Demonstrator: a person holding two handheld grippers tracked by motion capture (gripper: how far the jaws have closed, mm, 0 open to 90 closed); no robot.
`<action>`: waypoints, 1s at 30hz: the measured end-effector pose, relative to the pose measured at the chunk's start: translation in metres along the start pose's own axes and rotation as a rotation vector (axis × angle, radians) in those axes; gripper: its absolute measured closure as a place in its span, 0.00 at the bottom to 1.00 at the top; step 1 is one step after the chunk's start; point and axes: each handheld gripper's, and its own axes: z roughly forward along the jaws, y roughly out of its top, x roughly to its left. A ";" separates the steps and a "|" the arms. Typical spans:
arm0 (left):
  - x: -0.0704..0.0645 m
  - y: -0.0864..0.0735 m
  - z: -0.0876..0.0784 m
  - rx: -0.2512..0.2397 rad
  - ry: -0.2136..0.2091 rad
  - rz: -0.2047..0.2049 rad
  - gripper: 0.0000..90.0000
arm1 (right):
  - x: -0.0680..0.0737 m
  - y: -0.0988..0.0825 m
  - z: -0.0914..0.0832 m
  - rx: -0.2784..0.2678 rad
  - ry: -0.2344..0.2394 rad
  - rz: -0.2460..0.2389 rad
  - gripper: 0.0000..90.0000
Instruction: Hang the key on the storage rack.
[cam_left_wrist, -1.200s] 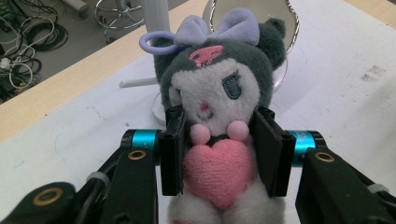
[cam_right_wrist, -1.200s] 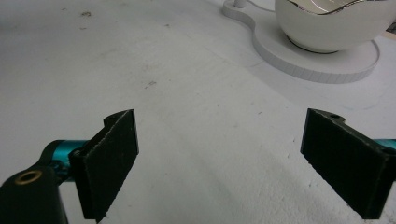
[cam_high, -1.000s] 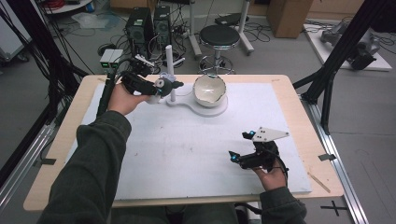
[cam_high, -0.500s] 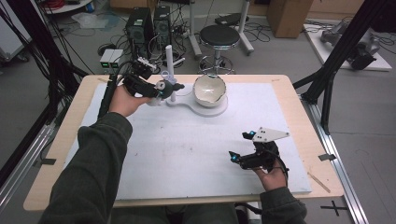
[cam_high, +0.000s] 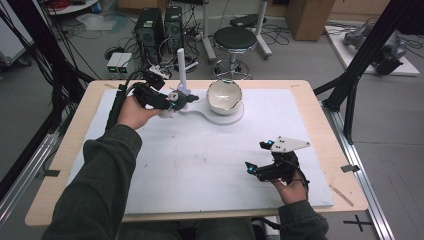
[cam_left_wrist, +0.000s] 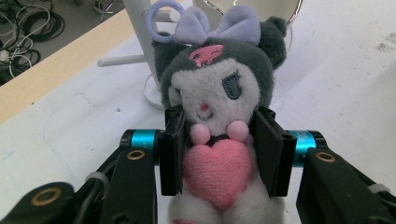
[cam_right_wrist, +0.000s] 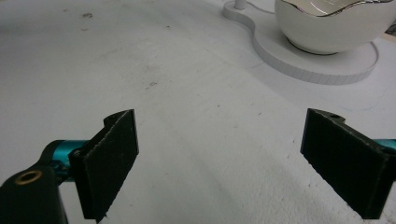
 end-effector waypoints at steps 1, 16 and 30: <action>0.000 0.000 0.000 0.000 0.000 0.000 0.64 | 0.000 0.000 0.000 0.000 0.000 0.000 0.11; 0.002 -0.009 0.012 0.026 0.005 -0.020 0.63 | 0.000 0.000 0.000 0.001 0.001 -0.002 0.11; 0.002 -0.012 0.021 0.042 0.017 -0.022 0.62 | 0.000 0.000 0.000 0.000 0.001 -0.001 0.11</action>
